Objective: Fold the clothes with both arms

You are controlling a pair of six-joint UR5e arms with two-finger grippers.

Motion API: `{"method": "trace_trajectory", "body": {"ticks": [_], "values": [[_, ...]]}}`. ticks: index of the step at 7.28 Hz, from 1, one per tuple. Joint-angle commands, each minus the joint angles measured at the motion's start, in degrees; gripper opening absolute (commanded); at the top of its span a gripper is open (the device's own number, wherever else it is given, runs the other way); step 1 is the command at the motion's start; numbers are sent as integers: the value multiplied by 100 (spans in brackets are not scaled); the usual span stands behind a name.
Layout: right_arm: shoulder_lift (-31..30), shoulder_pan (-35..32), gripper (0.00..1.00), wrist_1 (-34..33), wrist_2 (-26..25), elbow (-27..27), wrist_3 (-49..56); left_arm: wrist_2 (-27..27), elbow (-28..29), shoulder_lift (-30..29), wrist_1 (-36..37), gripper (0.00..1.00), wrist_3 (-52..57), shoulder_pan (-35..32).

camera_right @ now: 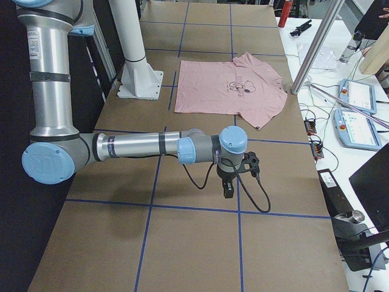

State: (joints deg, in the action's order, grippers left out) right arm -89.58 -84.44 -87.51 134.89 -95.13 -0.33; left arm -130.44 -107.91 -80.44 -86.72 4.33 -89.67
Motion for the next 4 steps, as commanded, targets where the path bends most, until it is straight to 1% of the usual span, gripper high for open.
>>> {"method": "trace_trajectory", "body": {"ticks": [1,2,3,4], "values": [[202,488,100,120,-16,12,-412,-356,-63,-7,-90,100,-28,3],[500,742,100,120,-7,21,-893,-429,-151,-16,-91,100,-46,3],[886,1214,100,207,-15,47,-1742,-439,-178,-24,-100,100,-55,11],[1420,1593,100,765,-16,474,-2751,-447,-265,-33,-161,100,-46,11]]}}
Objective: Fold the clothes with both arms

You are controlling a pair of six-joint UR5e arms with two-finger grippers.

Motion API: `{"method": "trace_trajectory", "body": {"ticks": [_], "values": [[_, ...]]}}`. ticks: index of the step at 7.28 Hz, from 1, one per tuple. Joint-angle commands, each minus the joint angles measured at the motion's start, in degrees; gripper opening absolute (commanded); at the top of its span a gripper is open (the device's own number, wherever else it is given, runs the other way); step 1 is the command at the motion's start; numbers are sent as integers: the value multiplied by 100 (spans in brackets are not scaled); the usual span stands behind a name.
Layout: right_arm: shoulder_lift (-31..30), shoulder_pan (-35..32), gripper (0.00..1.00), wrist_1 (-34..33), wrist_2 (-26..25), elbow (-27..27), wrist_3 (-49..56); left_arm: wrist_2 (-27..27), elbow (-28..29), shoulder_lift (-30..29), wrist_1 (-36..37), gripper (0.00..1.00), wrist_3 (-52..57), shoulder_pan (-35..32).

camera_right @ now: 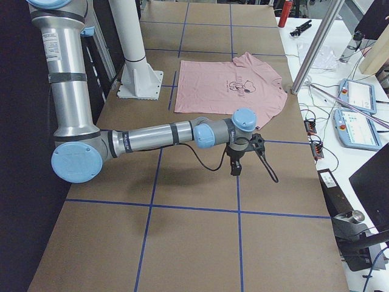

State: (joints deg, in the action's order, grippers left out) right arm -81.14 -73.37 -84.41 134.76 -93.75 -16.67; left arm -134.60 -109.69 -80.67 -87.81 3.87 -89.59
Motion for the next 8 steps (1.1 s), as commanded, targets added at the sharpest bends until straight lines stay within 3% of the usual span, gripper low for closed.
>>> {"method": "trace_trajectory", "body": {"ticks": [1,2,4,5,8], "values": [[965,830,100,1339,-63,836,-2129,-32,-70,7,-252,100,17,3],[1360,1007,100,2088,-185,1380,-3174,-32,-61,16,-419,100,0,3],[1916,1568,100,2333,-1480,1737,-3913,-23,-35,25,-430,100,9,3],[2231,1859,98,2376,-1705,2129,-4228,-32,-26,25,-456,100,0,3],[2787,2176,73,2885,-2530,2984,-5298,-14,-26,25,-465,100,0,3]]}}
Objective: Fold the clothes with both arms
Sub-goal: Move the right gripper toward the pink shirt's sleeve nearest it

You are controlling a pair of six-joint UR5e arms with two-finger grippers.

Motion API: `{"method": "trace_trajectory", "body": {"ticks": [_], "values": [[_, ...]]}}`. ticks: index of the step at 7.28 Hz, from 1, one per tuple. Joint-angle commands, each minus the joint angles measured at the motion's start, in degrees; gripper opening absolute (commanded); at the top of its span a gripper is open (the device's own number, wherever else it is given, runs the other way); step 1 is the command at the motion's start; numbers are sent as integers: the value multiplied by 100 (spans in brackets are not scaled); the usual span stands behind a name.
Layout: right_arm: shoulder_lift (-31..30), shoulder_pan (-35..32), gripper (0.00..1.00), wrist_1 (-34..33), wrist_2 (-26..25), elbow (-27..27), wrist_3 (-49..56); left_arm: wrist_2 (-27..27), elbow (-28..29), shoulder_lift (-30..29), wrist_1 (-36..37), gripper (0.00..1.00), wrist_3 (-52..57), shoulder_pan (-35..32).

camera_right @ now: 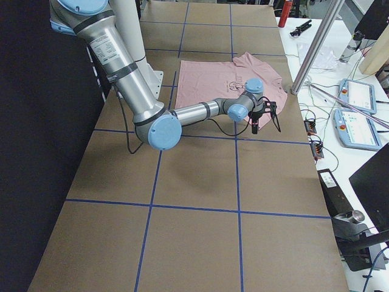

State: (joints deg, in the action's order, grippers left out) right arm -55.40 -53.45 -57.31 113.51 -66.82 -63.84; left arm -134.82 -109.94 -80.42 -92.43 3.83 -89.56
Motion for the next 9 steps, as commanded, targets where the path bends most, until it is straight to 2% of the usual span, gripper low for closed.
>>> {"method": "trace_trajectory", "body": {"ticks": [1,2,8,9], "values": [[266,195,66,168,-487,345,-647,25,17,-9,-55,100,3,0],[293,212,59,177,-497,441,-638,25,26,-9,-108,100,-5,0],[459,282,58,168,-567,704,-595,25,34,0,-108,100,3,0],[503,282,54,168,-567,766,-594,25,34,0,-108,100,3,0]]}}
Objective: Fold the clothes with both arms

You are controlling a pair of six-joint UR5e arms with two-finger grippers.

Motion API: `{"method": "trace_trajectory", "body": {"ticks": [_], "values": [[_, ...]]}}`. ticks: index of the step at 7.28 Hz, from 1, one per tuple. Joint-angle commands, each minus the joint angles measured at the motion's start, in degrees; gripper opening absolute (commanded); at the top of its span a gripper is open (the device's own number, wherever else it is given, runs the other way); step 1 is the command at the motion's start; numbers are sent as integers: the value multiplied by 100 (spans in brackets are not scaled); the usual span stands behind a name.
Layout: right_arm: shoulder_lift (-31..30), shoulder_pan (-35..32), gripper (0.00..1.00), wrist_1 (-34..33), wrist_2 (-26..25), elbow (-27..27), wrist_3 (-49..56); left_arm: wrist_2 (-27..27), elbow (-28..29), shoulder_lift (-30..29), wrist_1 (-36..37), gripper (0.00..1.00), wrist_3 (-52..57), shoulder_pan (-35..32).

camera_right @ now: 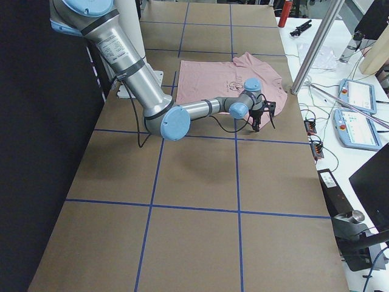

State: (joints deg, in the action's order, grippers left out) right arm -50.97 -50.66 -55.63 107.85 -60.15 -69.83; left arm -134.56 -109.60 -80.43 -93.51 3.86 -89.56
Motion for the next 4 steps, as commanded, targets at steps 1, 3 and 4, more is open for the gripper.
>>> {"method": "trace_trajectory", "body": {"ticks": [1,3,4], "values": [[61,4,36,0,-9,127,5,0,0,-8,0,100,0,0],[79,-5,0,0,-9,118,-4,0,0,1,0,100,0,0],[114,-5,0,0,-9,66,5,0,0,1,-9,100,0,0]]}}
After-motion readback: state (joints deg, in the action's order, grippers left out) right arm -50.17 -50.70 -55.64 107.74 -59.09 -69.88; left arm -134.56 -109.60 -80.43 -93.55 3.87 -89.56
